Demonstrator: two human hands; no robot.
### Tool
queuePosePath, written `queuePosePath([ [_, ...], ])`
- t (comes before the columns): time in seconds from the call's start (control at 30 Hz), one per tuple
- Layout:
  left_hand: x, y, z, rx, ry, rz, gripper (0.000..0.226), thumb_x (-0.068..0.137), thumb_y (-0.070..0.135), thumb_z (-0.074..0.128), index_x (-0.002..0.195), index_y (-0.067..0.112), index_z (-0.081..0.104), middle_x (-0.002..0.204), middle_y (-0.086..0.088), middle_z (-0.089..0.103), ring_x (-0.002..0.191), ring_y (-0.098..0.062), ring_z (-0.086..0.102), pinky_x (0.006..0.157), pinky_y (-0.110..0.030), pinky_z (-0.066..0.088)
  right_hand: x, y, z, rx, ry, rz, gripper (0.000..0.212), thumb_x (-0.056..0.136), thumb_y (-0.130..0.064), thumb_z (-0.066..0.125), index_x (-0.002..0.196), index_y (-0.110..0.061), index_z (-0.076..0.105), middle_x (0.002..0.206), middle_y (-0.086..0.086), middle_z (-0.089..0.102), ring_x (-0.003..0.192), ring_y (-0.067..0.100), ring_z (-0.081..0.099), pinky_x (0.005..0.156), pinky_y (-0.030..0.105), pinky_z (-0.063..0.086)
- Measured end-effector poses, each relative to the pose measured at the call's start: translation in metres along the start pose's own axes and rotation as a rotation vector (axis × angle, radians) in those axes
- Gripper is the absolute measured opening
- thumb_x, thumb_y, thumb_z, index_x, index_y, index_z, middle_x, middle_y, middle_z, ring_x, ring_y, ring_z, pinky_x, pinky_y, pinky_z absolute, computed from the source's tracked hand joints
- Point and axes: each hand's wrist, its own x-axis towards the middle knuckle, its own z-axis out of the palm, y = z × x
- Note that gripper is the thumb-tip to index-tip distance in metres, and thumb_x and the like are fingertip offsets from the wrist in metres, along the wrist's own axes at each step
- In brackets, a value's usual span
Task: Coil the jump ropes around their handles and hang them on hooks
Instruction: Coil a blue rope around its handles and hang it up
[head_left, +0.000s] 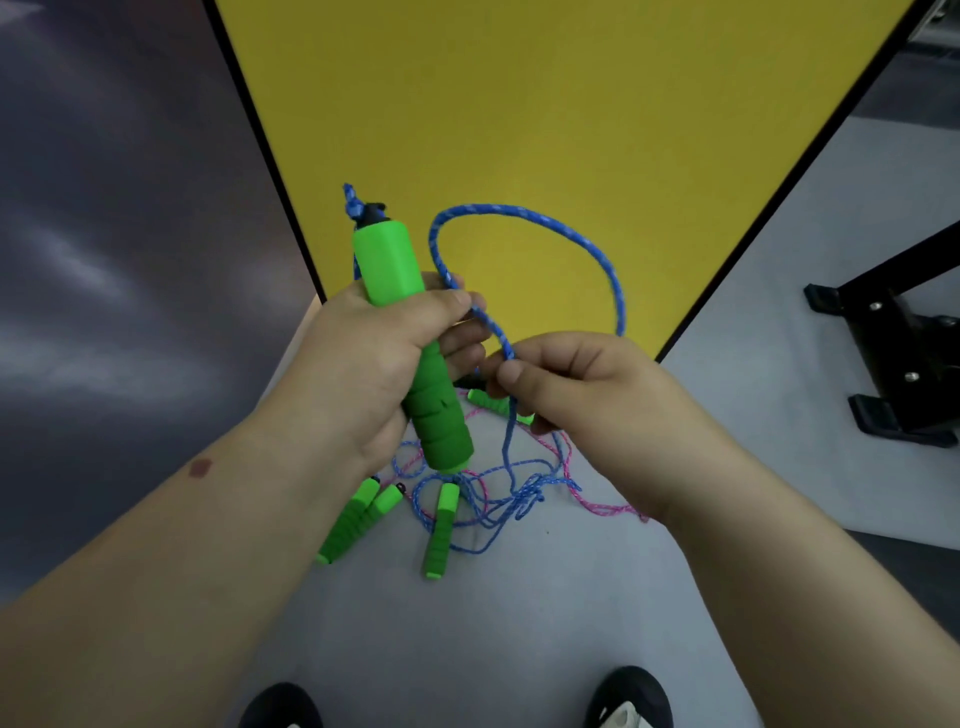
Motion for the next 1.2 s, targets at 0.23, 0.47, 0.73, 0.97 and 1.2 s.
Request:
queuePosePath([
  [0.23, -0.011, -0.017, 0.008, 0.401, -0.287, 0.024, 0.008, 0.084, 0.006, 0.073, 0.092, 0.005, 0.074, 0.087, -0.022, 0.072, 0.079, -0.026, 0.069, 0.074, -0.036, 0.058, -0.002, -0.013, -0.007, 0.318, 0.166, -0.173, 0.015, 0.097, -0.012, 0.063, 0.096, -0.018, 0.077, 0.067, -0.016, 0.070, 0.053, -0.004, 0.059, 0.056, 0.016, 0.054],
  [0.47, -0.006, 0.008, 0.009, -0.039, -0.088, -0.030, 0.014, 0.098, -0.002, 0.058, 0.110, 0.004, 0.060, 0.080, -0.010, 0.072, 0.071, -0.021, 0.073, 0.069, -0.034, 0.064, 0.003, 0.005, 0.004, 0.035, -0.042, -0.019, 0.027, 0.097, -0.043, 0.061, 0.097, -0.022, 0.078, 0.096, 0.012, 0.076, 0.075, 0.014, 0.056, 0.073, 0.036, 0.047],
  [0.73, -0.008, 0.003, 0.002, 0.314, -0.181, 0.122, 0.021, 0.088, -0.001, 0.069, 0.108, 0.003, 0.072, 0.102, -0.023, 0.076, 0.095, -0.030, 0.076, 0.088, -0.049, 0.059, -0.003, -0.012, 0.000, 0.215, 0.122, -0.239, 0.023, 0.101, -0.012, 0.060, 0.092, -0.023, 0.077, 0.074, -0.006, 0.072, 0.068, 0.007, 0.061, 0.069, 0.037, 0.058],
  [0.97, -0.015, 0.004, 0.011, 0.276, -0.120, 0.139, 0.013, 0.084, 0.004, 0.079, 0.092, 0.007, 0.070, 0.079, -0.008, 0.075, 0.076, -0.024, 0.075, 0.083, -0.051, 0.065, -0.002, -0.011, -0.004, 0.248, 0.141, -0.252, 0.017, 0.100, -0.015, 0.060, 0.105, -0.019, 0.076, 0.075, -0.012, 0.074, 0.069, -0.003, 0.063, 0.068, 0.016, 0.049],
  [1.2, -0.003, 0.024, -0.002, -0.051, -0.067, 0.097, 0.006, 0.097, 0.004, 0.064, 0.098, 0.009, 0.065, 0.087, -0.006, 0.077, 0.081, -0.019, 0.078, 0.076, -0.032, 0.064, 0.003, 0.005, 0.006, -0.034, 0.046, -0.155, 0.018, 0.092, -0.040, 0.064, 0.096, -0.028, 0.077, 0.084, 0.028, 0.063, 0.072, 0.021, 0.048, 0.069, 0.053, 0.048],
])
